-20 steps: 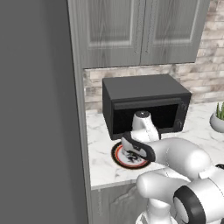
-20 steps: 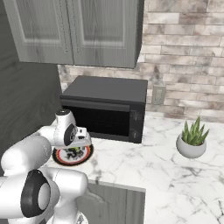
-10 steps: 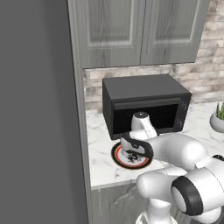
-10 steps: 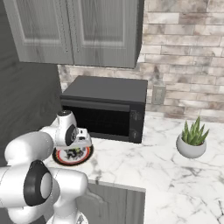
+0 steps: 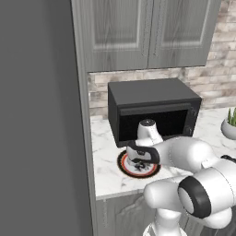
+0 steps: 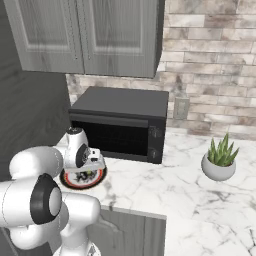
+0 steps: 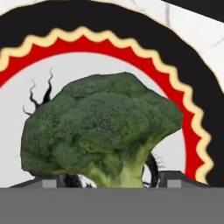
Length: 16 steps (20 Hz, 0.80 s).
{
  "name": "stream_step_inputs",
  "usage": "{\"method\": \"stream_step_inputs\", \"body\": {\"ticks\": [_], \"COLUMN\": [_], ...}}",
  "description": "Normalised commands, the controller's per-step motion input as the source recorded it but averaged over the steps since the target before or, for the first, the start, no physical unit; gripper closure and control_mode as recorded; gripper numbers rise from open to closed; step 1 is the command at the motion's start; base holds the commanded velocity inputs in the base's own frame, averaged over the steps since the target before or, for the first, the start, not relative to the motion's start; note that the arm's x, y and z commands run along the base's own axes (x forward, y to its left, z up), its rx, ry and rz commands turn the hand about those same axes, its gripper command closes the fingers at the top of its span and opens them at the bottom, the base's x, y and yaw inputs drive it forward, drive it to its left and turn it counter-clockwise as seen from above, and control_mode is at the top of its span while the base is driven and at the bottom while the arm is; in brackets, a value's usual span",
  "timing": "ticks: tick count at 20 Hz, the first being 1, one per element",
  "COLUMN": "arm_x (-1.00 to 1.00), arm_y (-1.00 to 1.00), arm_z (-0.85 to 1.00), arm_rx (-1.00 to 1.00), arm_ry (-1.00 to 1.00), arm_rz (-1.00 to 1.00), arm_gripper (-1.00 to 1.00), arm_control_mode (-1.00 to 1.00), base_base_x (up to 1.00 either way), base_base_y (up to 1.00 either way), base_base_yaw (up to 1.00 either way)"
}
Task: Place the broccoli on the bottom rack of the oven.
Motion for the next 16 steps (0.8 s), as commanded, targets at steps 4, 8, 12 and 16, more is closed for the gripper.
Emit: {"method": "stream_step_inputs", "body": {"ticks": [4,8,12,16], "arm_x": [0.00,0.00,-0.08,-0.51], "arm_y": [0.00,0.00,-0.01,0.00], "arm_z": [-0.01,0.00,0.10,0.84], "arm_rx": [0.00,0.00,0.00,0.01], "arm_ry": [-0.01,-0.03,-0.02,-0.17], "arm_rz": [0.00,0.00,0.00,0.00], "arm_gripper": [1.00,1.00,1.00,1.00], "arm_control_mode": [-1.00,-1.00,-1.00,-1.00], "base_base_x": [0.00,0.00,0.00,0.00], "base_base_y": [0.00,0.00,0.00,0.00], "base_base_yaw": [0.00,0.00,0.00,0.00]}}
